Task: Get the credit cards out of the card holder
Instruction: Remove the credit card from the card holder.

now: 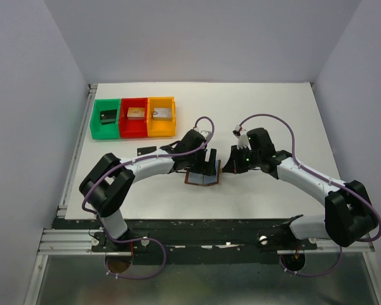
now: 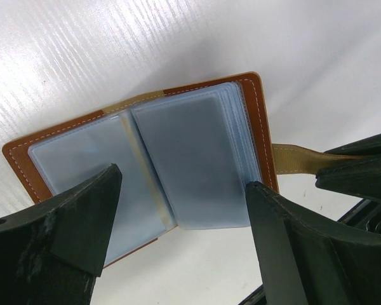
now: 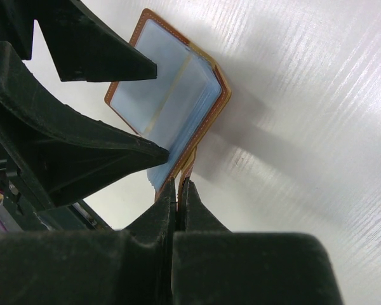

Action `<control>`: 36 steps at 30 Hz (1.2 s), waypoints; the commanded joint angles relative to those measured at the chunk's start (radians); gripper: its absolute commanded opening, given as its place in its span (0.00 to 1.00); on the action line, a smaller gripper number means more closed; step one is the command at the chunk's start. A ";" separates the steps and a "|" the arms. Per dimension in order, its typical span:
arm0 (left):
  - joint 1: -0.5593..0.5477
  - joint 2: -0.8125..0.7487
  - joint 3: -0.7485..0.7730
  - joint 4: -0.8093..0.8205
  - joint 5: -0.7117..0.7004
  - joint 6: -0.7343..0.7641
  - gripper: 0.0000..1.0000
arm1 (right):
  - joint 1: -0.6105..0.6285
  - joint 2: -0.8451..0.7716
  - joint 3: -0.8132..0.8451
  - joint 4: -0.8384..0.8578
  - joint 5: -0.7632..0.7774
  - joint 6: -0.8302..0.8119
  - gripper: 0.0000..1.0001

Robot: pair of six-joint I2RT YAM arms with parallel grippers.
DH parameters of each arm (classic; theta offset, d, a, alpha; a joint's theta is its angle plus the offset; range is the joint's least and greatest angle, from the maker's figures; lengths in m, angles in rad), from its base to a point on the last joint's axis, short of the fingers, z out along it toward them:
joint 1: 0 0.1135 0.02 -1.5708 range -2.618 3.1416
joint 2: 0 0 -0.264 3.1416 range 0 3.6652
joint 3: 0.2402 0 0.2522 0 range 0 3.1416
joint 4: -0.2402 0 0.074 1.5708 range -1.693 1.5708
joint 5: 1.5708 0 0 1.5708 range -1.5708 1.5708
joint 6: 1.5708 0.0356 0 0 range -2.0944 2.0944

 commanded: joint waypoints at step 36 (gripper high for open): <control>-0.002 0.024 0.001 -0.016 -0.007 0.013 0.85 | -0.009 -0.022 -0.003 0.022 -0.027 -0.003 0.00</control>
